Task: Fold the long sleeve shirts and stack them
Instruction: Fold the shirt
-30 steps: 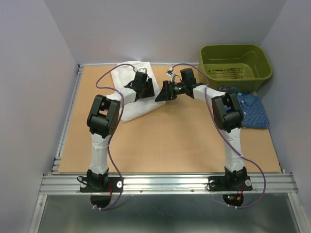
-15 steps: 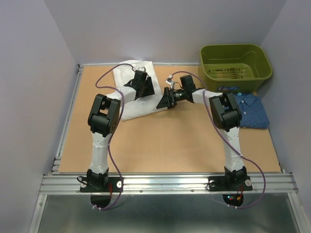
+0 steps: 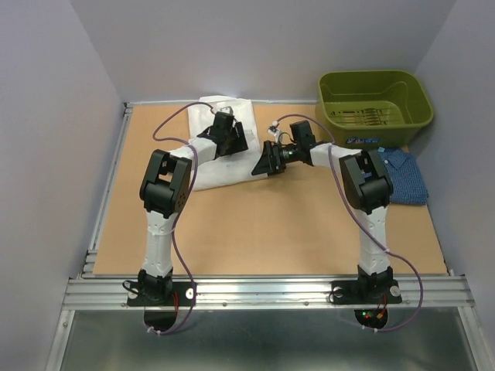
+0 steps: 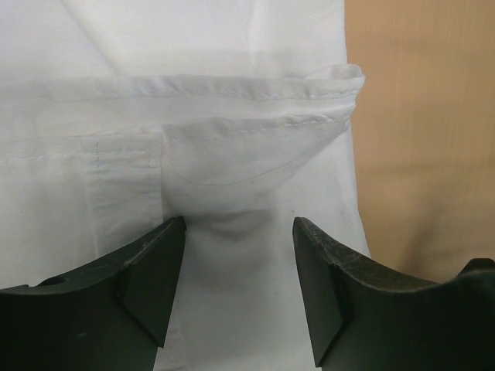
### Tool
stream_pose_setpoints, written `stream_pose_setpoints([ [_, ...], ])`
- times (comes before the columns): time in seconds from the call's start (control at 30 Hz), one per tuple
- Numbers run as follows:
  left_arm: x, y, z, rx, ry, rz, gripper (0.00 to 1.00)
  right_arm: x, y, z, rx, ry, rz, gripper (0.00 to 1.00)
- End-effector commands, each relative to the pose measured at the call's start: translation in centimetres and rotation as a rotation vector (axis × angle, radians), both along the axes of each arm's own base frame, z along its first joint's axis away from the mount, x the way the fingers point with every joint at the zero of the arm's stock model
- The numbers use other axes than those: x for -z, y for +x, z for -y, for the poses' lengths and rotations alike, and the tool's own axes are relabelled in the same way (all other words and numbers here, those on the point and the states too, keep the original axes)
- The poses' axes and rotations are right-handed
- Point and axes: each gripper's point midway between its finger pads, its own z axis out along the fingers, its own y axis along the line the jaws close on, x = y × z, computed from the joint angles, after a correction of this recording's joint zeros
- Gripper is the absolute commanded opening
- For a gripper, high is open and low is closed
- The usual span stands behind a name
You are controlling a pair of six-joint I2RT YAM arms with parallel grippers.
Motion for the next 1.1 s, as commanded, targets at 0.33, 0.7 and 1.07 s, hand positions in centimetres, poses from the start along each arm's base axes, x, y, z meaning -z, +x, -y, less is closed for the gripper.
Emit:
stream_pose_setpoints([
  [0.33,-9.9,1.0,0.1,0.041,-0.046,0.194,0.85,-7.4,3.0,3.2,0.285,-0.180,0.241,0.97],
  [0.7,-19.2,-3.0,-9.2,-0.225,-0.092,0.317,0.81,-11.6,3.1,-5.8,0.314,-0.051,0.263,0.76],
  [1.07,-11.4,-7.6,-13.0,-0.251,0.014,0.168,0.77,-9.4,6.4,-9.2,0.506,0.160,0.124,0.36],
])
